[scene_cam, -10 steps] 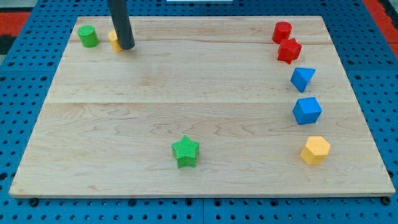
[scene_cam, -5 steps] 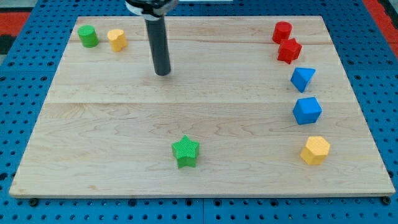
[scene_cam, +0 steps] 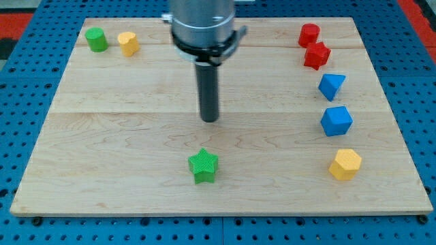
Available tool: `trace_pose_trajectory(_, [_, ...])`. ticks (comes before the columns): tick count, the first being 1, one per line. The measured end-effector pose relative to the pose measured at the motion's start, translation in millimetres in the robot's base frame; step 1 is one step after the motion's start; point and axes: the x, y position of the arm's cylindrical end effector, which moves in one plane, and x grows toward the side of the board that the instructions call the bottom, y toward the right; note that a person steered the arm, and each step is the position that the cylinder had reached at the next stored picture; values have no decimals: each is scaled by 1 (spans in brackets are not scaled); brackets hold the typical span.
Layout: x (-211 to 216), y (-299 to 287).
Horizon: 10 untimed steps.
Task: Move the green star towards the top center
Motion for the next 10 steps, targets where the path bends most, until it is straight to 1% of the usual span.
trace_pose_trajectory(1, [37,54])
trace_pose_trajectory(2, [92,68])
trace_pose_trajectory(3, [118,33])
trace_pose_trajectory(4, [118,-25])
trace_pose_trajectory(5, [105,-57])
trace_pose_trajectory(8, [51,-59])
trace_pose_trajectory(9, [41,-69])
trace_pose_trajectory(10, [22,-85])
